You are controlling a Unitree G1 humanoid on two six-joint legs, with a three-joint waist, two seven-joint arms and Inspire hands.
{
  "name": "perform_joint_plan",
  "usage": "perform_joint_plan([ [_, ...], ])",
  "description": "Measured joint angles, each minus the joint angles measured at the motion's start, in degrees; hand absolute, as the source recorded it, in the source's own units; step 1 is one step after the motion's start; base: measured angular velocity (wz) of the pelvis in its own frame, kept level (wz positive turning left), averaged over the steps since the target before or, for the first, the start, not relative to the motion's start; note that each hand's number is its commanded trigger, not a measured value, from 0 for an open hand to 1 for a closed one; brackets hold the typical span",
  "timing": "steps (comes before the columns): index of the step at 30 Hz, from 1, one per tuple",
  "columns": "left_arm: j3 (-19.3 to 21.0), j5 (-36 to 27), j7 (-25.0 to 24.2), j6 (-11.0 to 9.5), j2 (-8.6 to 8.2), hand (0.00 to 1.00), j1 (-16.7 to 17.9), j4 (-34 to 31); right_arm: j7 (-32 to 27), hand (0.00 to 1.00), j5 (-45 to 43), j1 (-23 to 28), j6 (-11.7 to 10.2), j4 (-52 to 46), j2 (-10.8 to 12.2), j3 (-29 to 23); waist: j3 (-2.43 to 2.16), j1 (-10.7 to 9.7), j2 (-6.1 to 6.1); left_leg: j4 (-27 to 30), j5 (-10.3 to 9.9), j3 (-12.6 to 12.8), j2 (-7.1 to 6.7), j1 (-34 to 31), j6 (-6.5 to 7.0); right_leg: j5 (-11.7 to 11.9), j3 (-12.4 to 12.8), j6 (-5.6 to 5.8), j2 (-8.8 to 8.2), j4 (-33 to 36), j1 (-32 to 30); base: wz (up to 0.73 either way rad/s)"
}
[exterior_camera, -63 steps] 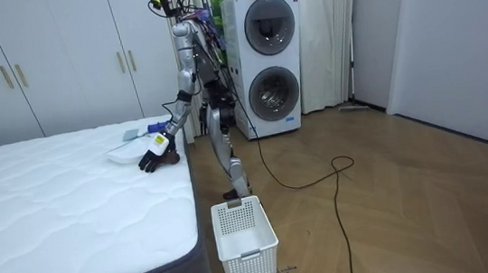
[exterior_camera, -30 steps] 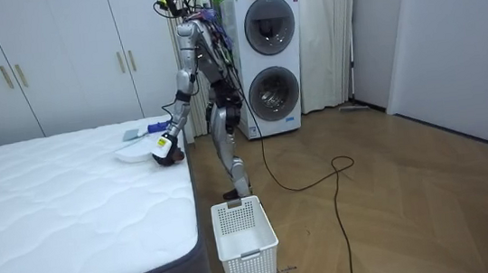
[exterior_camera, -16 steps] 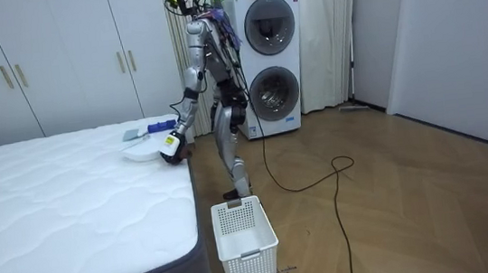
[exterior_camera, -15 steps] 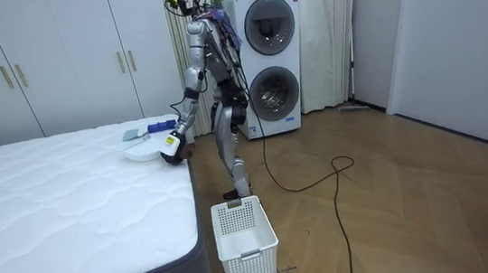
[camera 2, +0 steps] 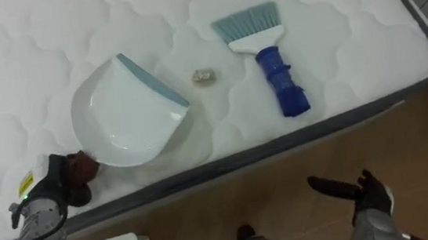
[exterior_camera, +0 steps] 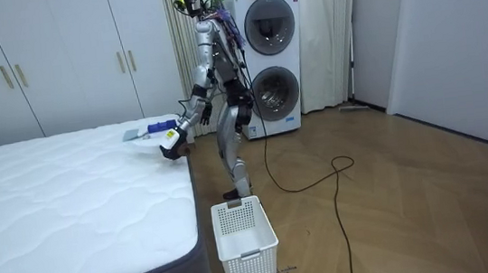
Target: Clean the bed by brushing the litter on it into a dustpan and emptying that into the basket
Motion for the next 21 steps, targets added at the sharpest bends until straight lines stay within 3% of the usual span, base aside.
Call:
perform_joint_plan([
  [6, -0.3, 2.6, 1.6, -0.9, 0.01, 1.00, 0.3, 0.8, -6.2, 0.00, -2.6, -1.3, -2.5, -6.2, -2.0, -0.6, 0.05, 0.5, -0.63, 0.4, 0.0, 0.4, -0.05, -0.3, 0.05, 0.0, 0.6, -0.02, -0.04, 0.5, -0.6, -0.03],
  [11, -0.9, 4.5, 1.7, -0.7, 0.18, 1.00, 0.3, 0.7, -11.0, 0.00, -9.3, -2.5, -3.7, -12.2, -2.3, -0.8, 0.09, 0.2, -1.48, 0.4, 0.1, 0.8, 0.06, -0.8, 0.08, 0.1, 0.7, 0.02, -0.02, 0.5, -1.1, -0.02],
  [14, -2.7, 4.5, 1.5, -0.7, 0.34, 1.00, 0.3, 0.7, -13.7, 0.00, -15.0, -4.6, -4.5, -13.7, -2.3, -0.8, 0.38, 0.2, -2.06, 0.6, 0.1, 0.8, 0.09, -0.9, 0.08, 0.1, 0.6, 0.02, -0.03, 0.5, -1.1, 0.00],
  [21, -4.3, 4.0, 0.1, -1.3, 1.91, 1.00, 0.3, 0.6, -19.2, 0.00, -21.3, -8.8, -6.7, -18.8, -2.4, -0.7, 0.34, 0.2, -3.36, 0.8, 0.1, 0.7, 0.11, -1.6, 0.11, 0.1, 0.5, 0.03, -0.06, 0.3, -1.6, 0.01],
])
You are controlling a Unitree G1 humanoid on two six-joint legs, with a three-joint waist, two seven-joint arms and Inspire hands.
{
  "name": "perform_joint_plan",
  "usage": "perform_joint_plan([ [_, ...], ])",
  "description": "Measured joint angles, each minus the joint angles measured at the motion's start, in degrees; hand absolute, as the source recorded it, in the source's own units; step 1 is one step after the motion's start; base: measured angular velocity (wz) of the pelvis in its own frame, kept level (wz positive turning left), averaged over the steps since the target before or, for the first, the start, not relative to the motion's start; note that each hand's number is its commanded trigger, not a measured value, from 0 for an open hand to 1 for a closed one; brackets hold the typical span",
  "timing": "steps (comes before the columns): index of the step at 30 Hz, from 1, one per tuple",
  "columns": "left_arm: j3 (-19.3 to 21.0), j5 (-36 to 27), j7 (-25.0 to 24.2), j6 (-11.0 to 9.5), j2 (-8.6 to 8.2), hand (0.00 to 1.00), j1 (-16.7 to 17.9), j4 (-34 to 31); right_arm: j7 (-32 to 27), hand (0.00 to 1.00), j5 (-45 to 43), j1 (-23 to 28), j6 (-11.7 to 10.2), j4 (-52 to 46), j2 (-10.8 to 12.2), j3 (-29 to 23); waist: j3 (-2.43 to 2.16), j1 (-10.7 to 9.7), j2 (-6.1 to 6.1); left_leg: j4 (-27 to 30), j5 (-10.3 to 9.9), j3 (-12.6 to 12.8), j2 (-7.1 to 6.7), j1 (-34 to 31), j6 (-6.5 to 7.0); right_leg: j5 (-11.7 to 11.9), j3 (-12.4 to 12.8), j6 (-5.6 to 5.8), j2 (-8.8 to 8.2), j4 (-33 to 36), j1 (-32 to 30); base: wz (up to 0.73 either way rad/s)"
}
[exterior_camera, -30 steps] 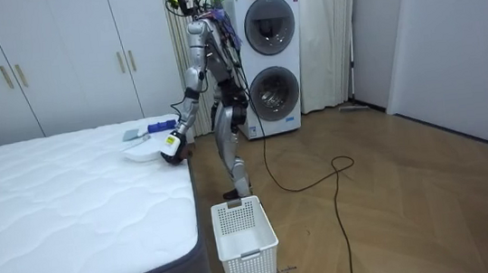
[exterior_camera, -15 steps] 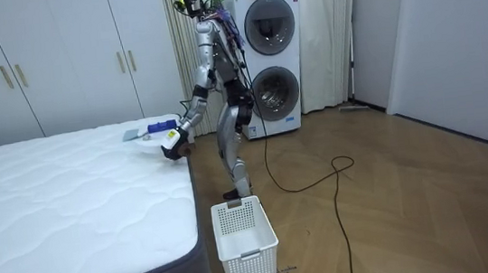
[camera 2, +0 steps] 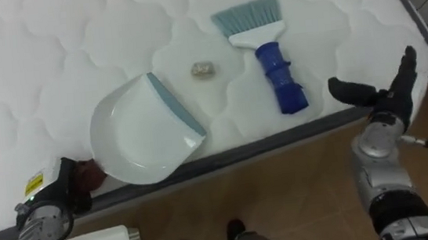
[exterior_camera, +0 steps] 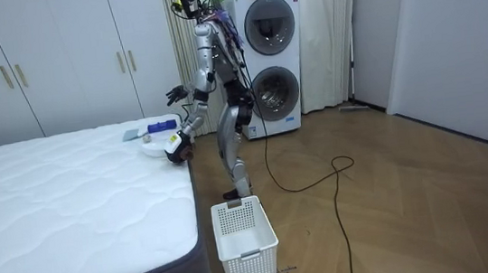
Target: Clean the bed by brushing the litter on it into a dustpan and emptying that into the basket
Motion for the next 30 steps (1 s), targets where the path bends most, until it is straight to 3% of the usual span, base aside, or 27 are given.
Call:
perform_joint_plan([
  [7, 0.1, -0.2, -3.2, 0.2, 0.05, 1.00, -0.4, 0.0, -0.8, 0.00, -5.3, -3.7, -0.2, -0.4, 0.0, 0.4, 0.07, 1.0, -0.16, 0.0, 0.0, -0.4, 0.01, 0.1, 0.01, 0.0, -0.4, 0.00, -0.02, -0.4, 0.4, 0.01],
  [11, 0.0, -0.2, -6.6, 1.1, 0.00, 1.00, -1.0, 0.0, -1.3, 0.00, -5.5, -4.0, -0.4, -0.4, -0.2, 2.6, 0.21, 2.9, -0.36, 0.0, 0.0, -0.1, 0.19, 0.3, 0.01, 0.0, -0.4, -0.01, 0.07, -0.5, 0.6, -0.04],
  [15, -0.1, -0.2, -7.5, 1.2, 0.01, 1.00, -1.3, 0.0, 0.3, 0.00, -5.4, -5.5, -0.4, 0.2, -0.2, 7.2, 0.75, 3.9, -0.46, 0.0, 0.0, 0.1, 0.46, -0.1, 0.01, 0.0, -1.7, -0.23, -0.22, -0.5, 0.5, 0.04],
  [17, -0.2, -0.3, -7.7, 1.2, 0.01, 1.00, -1.3, -0.5, 0.9, 0.00, -5.2, -6.0, -0.4, 0.3, -0.2, 8.3, 0.77, 3.9, -0.47, 0.1, 0.0, 0.0, 0.51, -0.5, 0.00, -0.3, -2.6, -0.38, -0.54, -0.6, 0.4, 0.23],
  [21, -0.5, -0.3, -9.2, 1.6, -0.01, 1.00, -3.5, -1.0, 4.1, 0.00, -4.9, -9.0, -0.4, 4.8, -0.2, 9.6, 1.78, 4.6, -0.64, 2.1, 0.0, -0.2, 0.81, -2.1, 0.00, -0.9, -3.9, -0.59, -0.97, 0.4, -0.3, 0.18],
  [26, -1.8, -1.2, -11.1, 2.0, -0.11, 1.00, -5.5, -1.5, 8.7, 0.00, -2.7, -9.1, 1.4, 8.1, -0.2, 11.1, 2.21, 5.7, -0.20, 3.3, 0.0, -0.6, 1.15, -3.5, -0.01, -1.1, -5.0, -0.87, -1.08, 0.7, -0.7, 0.11],
  [30, -1.7, -2.5, -11.4, 2.3, -0.10, 1.00, -6.3, -2.7, 12.1, 0.00, -0.8, -9.1, 2.8, 9.7, -1.0, 11.7, 2.26, 6.3, -0.09, 4.5, 0.0, -0.6, 1.25, -5.7, -0.01, -1.2, -5.3, -1.00, -1.32, 1.8, -2.7, 0.06],
])
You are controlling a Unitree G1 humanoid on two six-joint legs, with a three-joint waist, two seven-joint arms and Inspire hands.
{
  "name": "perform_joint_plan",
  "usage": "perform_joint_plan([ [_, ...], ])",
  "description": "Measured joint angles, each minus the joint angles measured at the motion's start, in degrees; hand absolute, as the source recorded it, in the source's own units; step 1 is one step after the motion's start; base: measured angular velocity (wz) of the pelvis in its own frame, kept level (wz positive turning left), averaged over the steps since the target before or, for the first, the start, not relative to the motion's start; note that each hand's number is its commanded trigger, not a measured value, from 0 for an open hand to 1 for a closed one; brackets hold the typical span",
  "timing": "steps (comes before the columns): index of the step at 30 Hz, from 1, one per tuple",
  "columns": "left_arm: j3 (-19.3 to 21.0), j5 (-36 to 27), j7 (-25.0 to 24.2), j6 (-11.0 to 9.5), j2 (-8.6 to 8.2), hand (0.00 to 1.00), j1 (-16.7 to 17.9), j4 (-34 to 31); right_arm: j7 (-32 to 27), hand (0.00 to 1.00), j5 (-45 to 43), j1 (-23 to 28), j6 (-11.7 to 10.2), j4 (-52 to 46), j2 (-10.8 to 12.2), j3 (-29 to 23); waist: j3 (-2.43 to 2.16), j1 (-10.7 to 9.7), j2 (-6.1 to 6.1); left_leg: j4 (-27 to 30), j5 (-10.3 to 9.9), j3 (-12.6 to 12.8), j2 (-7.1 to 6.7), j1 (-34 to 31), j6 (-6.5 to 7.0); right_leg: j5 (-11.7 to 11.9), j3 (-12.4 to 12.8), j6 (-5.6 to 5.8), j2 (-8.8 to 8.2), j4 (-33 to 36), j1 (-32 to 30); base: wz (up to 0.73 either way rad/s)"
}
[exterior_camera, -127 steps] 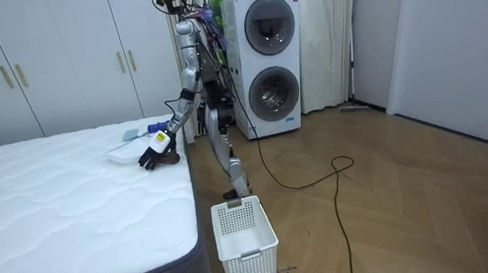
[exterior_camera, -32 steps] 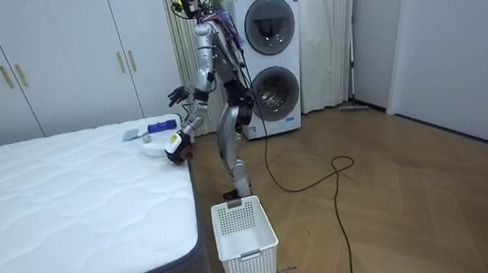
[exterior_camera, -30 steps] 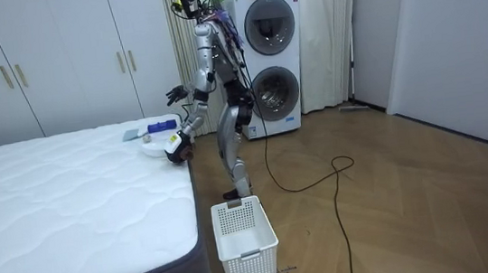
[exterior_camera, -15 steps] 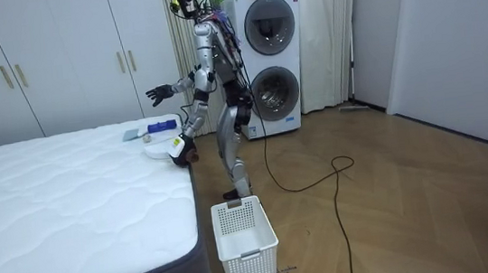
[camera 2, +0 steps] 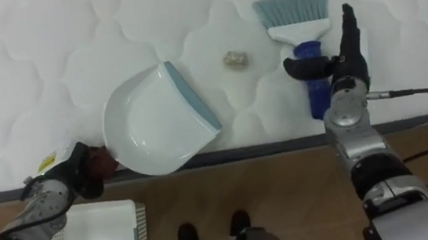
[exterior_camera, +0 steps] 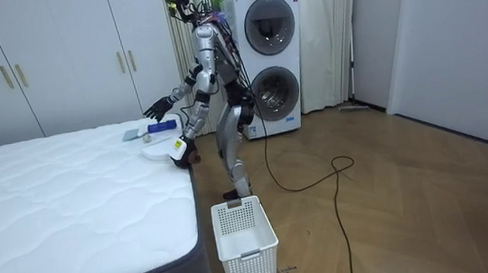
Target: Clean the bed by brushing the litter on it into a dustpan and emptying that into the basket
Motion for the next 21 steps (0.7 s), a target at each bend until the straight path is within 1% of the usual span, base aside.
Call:
perform_joint_plan([
  [3, 0.0, 0.0, 0.0, 0.1, 0.00, 1.00, -0.4, -0.7, 1.4, 0.00, 0.1, -0.4, 1.0, 1.6, -0.6, 0.0, 0.03, 0.5, 0.04, 1.1, 0.0, 0.0, 0.06, -1.2, 0.01, -0.2, -0.1, -0.24, -0.21, 1.1, -1.1, 0.01],
  [7, 0.0, 0.0, -0.1, 0.9, 0.00, 1.00, -1.3, -1.1, 1.9, 0.00, 0.6, -1.7, 1.0, 3.9, -0.6, 0.0, 0.02, 0.6, 0.33, 1.5, -0.1, 0.0, 0.21, -2.4, 0.06, -0.1, -0.5, -0.62, -0.30, 1.8, -2.4, 0.04],
  [8, -0.1, 0.0, -0.1, 1.3, 0.01, 1.00, -1.3, -2.0, 2.0, 0.00, 1.1, -1.8, 1.1, 4.3, -0.9, 0.0, 0.01, 0.6, 0.74, 1.5, -0.7, -0.1, 0.46, -2.7, 0.07, 0.0, -0.9, -0.76, -0.22, 1.9, -2.7, 0.07],
  [10, -0.1, 0.0, -0.3, 1.8, 0.00, 1.00, -1.3, -2.7, 2.7, 0.00, 1.7, -1.8, 1.1, 4.7, -1.1, 0.0, 0.20, 0.7, 1.06, 1.9, -0.7, -0.1, 0.66, -3.2, 0.06, 0.1, -1.1, -0.91, -0.16, 2.1, -3.0, 0.03],
  [13, -0.1, -0.1, -1.3, 2.5, 0.00, 1.00, -1.3, -3.6, 3.8, 0.00, 2.3, -1.8, 1.4, 6.3, -1.2, 0.0, 0.16, 0.7, 1.82, 2.4, -0.7, -0.1, 0.62, -3.5, 0.03, -0.1, -1.2, -1.00, -0.38, 2.7, -3.4, 0.01],
  [14, -0.1, -0.2, -1.6, 2.6, 0.00, 1.00, -1.3, -3.6, 4.3, 0.00, 2.3, -1.8, 2.1, 6.4, -1.2, 0.0, 0.08, 0.7, 2.04, 2.4, -0.7, 0.0, 0.60, -3.7, 0.03, -0.1, -1.4, -1.05, -0.54, 2.9, -3.7, 0.00],
  [15, -0.1, -0.5, -1.8, 2.8, 0.00, 1.00, -1.3, -3.9, 4.6, 0.00, 2.3, -1.8, 2.3, 6.7, -1.3, -0.1, 0.11, 0.7, 2.26, 2.5, -0.7, 0.1, 0.57, -3.8, 0.03, -0.1, -1.6, -1.13, -0.72, 3.2, -3.9, 0.00],
  [21, -0.1, -1.2, -2.3, 3.3, 0.01, 1.00, -1.4, -4.5, 5.6, 0.00, 2.3, -2.3, 2.3, 7.9, -1.7, -0.1, 0.01, 0.6, 2.55, 3.5, -0.7, 0.1, 0.46, -4.6, 0.01, -0.5, -1.6, -1.47, -1.17, 4.7, -4.9, 0.00],
])
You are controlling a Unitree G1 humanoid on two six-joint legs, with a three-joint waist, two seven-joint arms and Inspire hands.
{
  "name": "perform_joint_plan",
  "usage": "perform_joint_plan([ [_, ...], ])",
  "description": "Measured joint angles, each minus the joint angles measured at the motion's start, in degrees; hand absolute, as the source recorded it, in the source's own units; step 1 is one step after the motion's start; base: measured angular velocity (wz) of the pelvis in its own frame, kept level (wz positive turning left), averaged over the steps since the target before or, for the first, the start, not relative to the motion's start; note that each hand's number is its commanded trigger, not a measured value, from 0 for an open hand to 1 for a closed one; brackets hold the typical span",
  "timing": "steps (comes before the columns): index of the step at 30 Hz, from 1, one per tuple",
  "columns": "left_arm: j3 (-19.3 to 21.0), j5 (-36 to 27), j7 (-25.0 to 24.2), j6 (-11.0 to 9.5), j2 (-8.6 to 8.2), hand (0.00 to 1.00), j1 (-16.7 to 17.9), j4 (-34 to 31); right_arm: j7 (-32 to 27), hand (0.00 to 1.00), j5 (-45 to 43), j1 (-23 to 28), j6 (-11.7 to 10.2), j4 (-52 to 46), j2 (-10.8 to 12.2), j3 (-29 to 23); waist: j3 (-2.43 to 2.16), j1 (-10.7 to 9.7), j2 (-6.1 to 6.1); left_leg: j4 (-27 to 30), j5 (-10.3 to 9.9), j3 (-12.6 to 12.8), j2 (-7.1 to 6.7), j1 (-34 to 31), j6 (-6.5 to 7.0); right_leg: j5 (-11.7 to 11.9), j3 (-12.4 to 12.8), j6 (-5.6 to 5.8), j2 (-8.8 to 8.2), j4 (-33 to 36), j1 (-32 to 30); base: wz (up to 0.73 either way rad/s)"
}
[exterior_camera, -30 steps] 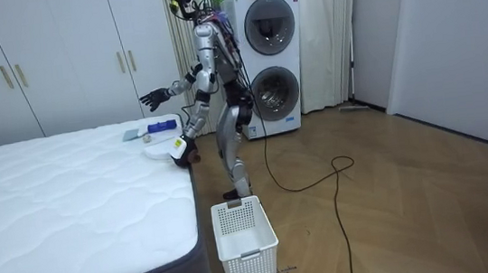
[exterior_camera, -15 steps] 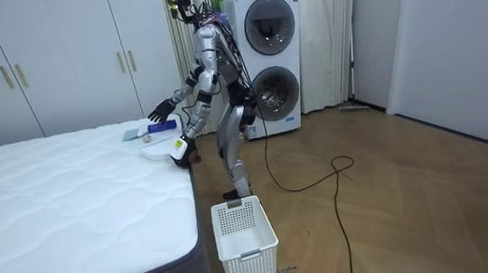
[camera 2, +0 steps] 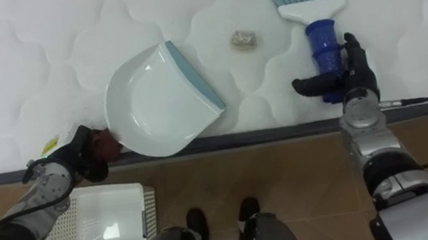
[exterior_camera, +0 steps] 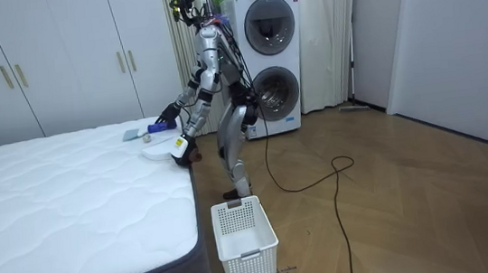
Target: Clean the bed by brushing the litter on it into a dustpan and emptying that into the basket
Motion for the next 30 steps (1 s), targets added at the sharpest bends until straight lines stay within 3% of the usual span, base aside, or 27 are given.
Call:
perform_joint_plan([
  [19, -0.6, -0.1, -0.3, 2.0, -0.44, 1.00, 0.0, -0.5, 0.0, 0.00, -7.0, -1.2, 0.0, 4.2, -0.9, 0.6, -0.03, 0.8, 1.87, -0.2, 0.0, 0.0, -0.01, -0.3, 0.00, 0.0, -0.1, 0.06, -0.05, 0.1, -0.3, 0.00],
  [30, -3.4, -4.6, -0.3, 3.8, -1.80, 1.00, 0.0, -0.8, -5.5, 0.00, -19.8, -1.6, 4.3, 5.2, -1.0, 2.4, -0.02, 1.6, 1.85, -0.2, 0.1, -0.1, -1.04, -0.3, 0.19, -0.6, -0.3, 0.36, -1.32, 1.6, -0.6, 0.02],
])
